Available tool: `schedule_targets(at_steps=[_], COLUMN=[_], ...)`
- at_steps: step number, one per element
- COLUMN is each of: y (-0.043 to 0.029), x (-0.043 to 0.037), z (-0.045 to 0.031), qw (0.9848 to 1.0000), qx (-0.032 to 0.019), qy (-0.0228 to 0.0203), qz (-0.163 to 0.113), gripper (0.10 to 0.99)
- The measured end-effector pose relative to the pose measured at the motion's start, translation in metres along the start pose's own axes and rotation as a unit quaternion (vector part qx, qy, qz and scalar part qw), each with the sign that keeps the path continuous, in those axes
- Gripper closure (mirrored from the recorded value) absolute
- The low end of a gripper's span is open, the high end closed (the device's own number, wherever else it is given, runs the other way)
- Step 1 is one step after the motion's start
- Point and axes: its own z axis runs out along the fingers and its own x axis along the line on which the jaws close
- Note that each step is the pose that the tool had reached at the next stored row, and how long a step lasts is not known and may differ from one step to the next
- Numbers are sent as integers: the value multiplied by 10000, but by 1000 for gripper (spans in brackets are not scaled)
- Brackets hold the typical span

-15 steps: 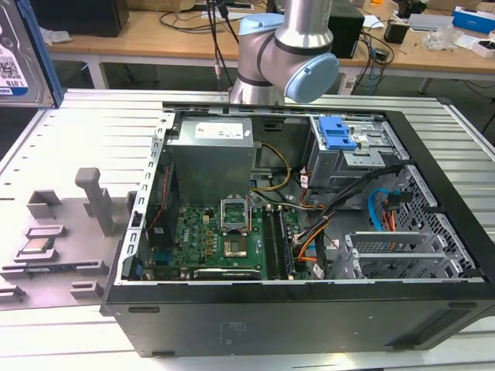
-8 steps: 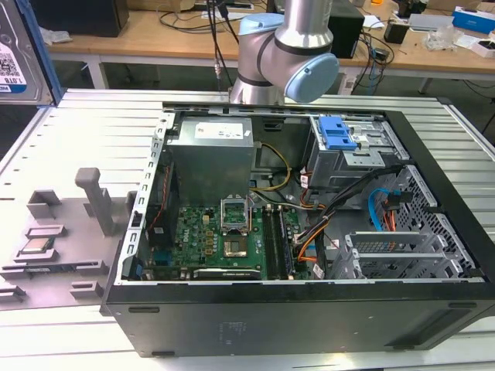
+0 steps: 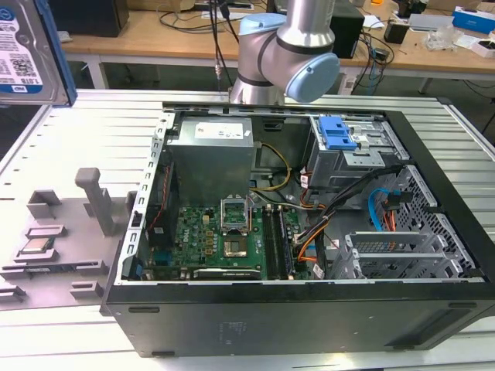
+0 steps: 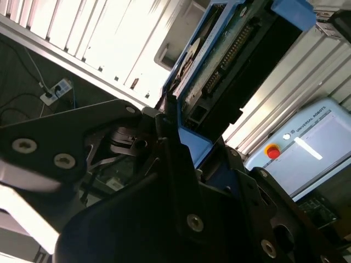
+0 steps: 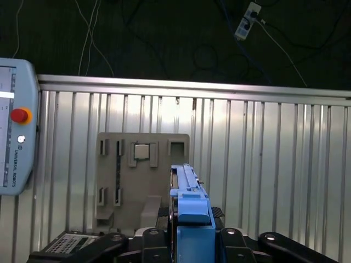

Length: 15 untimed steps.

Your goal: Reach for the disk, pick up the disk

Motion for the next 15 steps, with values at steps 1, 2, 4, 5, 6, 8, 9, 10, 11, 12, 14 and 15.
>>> schedule_targets(at_steps=[1,2,4,5,6,8,9,10,11,12,14,15], y=[-28,-75,-202,-260,-285,-363,-415,-444,-476,-553,-629,-657], x=[1,4,11,14,15,19,22,24,25,29,33,35], z=[-1,-3,-8,-10,-10,-13,-15,-17,-17,-20,-23,-24], qw=[10000,10000,10000,10000,10000,10000,10000,10000,10000,10000,10000,10000], qx=[0,0,0,0,0,0,0,0,0,1,0,0], qy=[0,0,1,1,0,1,1,1,1,1,2,2], qz=[0,0,0,0,0,0,0,0,0,0,0,0], gripper=[714,714,714,714,714,714,714,714,714,714,714,714])
